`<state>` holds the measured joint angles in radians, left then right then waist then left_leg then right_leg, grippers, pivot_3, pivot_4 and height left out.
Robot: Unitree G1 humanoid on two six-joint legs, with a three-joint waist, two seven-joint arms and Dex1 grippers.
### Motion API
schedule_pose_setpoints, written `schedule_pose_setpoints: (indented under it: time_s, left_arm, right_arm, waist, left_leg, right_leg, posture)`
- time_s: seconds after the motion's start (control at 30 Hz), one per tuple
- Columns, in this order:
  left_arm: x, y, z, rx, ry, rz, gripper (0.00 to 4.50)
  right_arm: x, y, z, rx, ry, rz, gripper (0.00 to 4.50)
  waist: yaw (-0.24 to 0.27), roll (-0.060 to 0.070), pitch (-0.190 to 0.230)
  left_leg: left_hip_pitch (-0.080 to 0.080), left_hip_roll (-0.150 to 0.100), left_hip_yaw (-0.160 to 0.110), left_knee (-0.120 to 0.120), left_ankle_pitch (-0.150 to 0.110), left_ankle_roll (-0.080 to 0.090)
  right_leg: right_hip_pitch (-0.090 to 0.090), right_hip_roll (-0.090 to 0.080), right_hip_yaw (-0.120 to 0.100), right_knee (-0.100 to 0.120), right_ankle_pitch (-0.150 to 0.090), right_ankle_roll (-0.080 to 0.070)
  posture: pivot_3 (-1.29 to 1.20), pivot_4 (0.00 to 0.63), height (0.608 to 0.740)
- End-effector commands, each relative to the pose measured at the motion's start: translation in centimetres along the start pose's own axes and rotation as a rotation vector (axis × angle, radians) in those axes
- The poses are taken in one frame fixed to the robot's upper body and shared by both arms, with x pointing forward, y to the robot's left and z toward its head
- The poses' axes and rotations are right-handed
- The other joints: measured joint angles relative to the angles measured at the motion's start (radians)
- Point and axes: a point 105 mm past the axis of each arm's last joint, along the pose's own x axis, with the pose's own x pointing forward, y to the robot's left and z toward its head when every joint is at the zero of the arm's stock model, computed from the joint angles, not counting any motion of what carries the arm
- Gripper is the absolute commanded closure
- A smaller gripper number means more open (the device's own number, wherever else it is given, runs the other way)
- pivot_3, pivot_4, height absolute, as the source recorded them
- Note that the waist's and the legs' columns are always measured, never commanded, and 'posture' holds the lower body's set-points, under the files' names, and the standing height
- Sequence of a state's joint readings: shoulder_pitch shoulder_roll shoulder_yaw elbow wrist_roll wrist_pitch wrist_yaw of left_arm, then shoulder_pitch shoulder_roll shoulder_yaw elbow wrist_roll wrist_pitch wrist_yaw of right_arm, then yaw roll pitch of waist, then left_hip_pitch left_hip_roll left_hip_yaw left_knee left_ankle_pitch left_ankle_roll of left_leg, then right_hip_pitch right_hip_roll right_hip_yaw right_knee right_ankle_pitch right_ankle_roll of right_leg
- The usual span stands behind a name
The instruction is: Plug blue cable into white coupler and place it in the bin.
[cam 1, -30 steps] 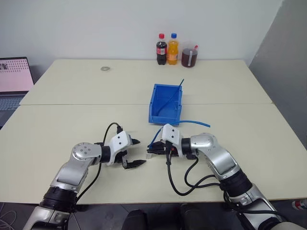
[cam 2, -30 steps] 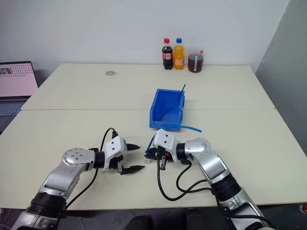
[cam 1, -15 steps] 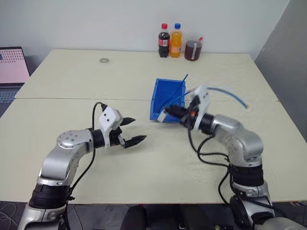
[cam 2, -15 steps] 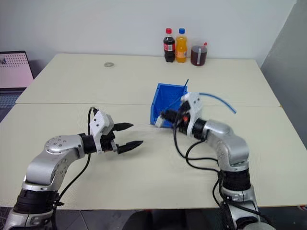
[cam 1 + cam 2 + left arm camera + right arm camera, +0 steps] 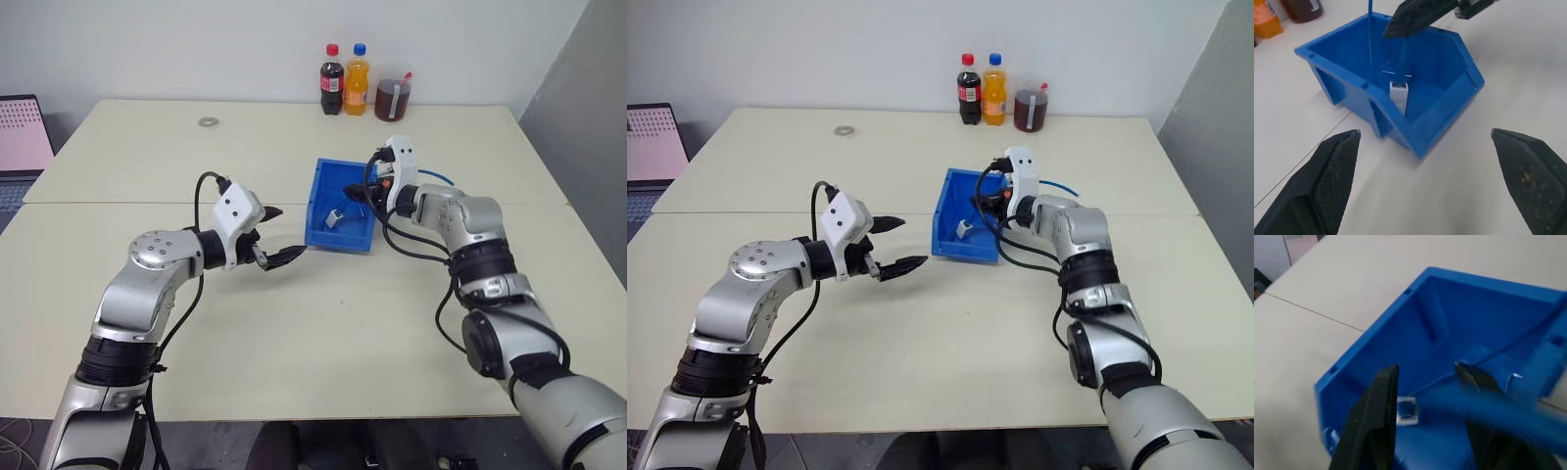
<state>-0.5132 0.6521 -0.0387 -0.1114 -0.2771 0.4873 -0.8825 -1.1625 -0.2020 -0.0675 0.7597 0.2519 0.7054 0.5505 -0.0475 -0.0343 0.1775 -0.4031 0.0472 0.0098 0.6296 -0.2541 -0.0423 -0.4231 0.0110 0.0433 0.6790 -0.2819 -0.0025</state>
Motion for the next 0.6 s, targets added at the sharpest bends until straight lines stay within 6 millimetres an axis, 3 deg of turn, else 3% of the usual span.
schedule_pose_setpoints:
  time_s: [0.03, 0.23, 0.33, 0.6]
  left_arm:
    - [0.2, 0.3, 1.3, 0.056, -0.038, 0.009, 0.00]
    - [0.6, 0.2, 1.4, 0.059, -0.050, 0.014, 0.00]
    - [0.8, 0.2, 1.3, 0.059, -0.053, 0.016, 0.00]
    - [0.2, 1.7, 0.7, 0.007, -0.065, 0.137, 0.00]
  right_arm:
    - [-0.8, -0.4, 3.0, -0.059, -0.052, -0.001, 1.50]
    - [-2.3, 0.1, 5.1, -0.111, -0.050, 0.039, 0.02]
    - [-3.4, 0.5, 5.7, -0.154, -0.041, 0.070, 0.02]
    - [-8.3, -0.9, 3.7, -0.349, -0.006, 0.113, 0.02]
  waist:
    - [0.000, 0.000, 0.000]
    - [0.001, 0.000, 0.000]
    - [0.001, 0.000, 0.000]
    - [0.018, 0.000, 0.000]
  left_leg:
    - [0.000, 0.000, 0.000, 0.000, 0.000, 0.000]
    - [0.000, 0.000, 0.000, 0.000, 0.000, 0.000]
    - [0.000, 0.000, 0.000, 0.001, 0.000, 0.000]
    - [0.000, -0.001, -0.002, 0.002, 0.000, 0.000]
  right_leg:
    - [0.000, 0.000, 0.000, 0.000, 0.000, 0.000]
    - [0.000, -0.001, -0.001, 0.001, 0.000, 0.000]
    - [0.000, -0.001, -0.001, 0.002, 0.000, 0.000]
    - [0.001, -0.001, -0.002, 0.001, 0.000, 0.000]
  posture:
    - [0.00, 0.150, 0.740]
    - [0.00, 0.150, 0.740]
    - [0.00, 0.150, 0.740]
    - [0.00, 0.150, 0.740]
